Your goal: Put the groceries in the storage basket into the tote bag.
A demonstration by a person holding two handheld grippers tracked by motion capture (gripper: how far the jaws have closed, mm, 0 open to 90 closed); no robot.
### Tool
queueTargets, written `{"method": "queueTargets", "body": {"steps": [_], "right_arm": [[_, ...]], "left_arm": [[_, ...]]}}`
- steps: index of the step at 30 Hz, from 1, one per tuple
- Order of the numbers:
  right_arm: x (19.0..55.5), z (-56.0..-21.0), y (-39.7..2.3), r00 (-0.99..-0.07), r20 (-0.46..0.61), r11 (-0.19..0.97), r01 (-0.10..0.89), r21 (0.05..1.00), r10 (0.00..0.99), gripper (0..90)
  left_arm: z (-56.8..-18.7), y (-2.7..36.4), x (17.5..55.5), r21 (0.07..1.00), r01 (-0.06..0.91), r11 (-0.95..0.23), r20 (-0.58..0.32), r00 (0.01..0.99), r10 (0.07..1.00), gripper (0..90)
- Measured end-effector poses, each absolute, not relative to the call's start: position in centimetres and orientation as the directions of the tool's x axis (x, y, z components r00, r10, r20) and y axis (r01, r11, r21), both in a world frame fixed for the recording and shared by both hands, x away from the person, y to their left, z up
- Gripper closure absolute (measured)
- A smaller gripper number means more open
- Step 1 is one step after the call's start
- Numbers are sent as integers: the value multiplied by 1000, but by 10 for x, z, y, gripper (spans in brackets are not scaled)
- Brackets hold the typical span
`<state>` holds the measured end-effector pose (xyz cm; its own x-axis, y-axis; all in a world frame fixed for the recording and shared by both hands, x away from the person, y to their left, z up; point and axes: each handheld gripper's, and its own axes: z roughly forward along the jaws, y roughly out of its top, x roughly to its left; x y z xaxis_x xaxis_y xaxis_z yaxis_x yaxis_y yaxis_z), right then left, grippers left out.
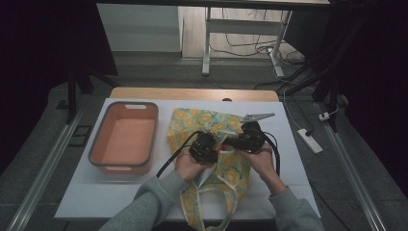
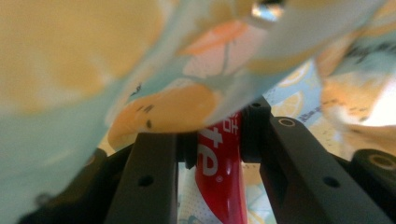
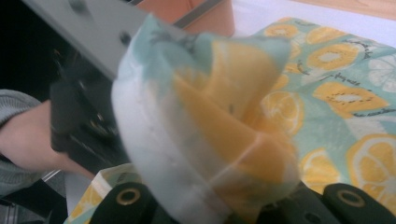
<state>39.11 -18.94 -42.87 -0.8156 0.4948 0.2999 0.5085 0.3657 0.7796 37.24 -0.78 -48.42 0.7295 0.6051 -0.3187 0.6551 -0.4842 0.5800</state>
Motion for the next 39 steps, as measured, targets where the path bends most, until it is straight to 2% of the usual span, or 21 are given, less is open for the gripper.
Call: {"method": "queueTargets", "body": {"steps": [2,4,6,8,9,17,25,27,28,29,31,33,35,39], "right_arm": [[393,-430,-191,-812,302,368,515,774,500,889],[395,-434,-193,-806,308,369,525,767,506,889],[397,-436,-194,-801,313,369,532,762,510,889],[398,-437,-195,-798,316,368,538,759,514,889],[399,-438,-196,-796,316,369,540,756,517,889],[400,-442,-198,-790,320,377,551,744,523,888],[396,-451,-201,-797,315,409,552,727,515,875],[394,-454,-201,-804,306,421,543,726,509,811],[391,-454,-200,-806,301,428,540,725,509,617],[391,-454,-200,-806,301,428,540,725,509,617],[386,-452,-201,-814,286,426,524,738,506,447],[378,-445,-204,-828,250,426,488,762,502,333],[367,-437,-209,-838,202,432,449,782,506,271],[352,-427,-222,-847,191,414,424,805,496,225]], "left_arm": [[-490,-10,374,566,657,-498,-307,729,612,705],[-492,-7,375,575,658,-487,-333,731,595,651],[-488,-3,372,583,648,-490,-340,742,578,503],[-481,4,366,600,621,-505,-314,763,565,481],[-476,9,362,607,605,-515,-306,777,551,435],[-459,55,329,637,554,-536,-230,800,553,400],[-450,99,317,665,543,-513,-228,801,553,389],[-448,108,317,672,544,-502,-238,801,550,392],[-448,112,316,674,545,-499,-237,799,553,390],[-448,117,316,674,548,-495,-237,795,558,390],[-448,126,316,676,556,-484,-240,787,568,385],[-449,137,315,684,564,-462,-249,776,579,384],[-450,146,314,687,571,-449,-252,768,589,385],[-452,156,312,694,572,-438,-249,761,599,384]]}}
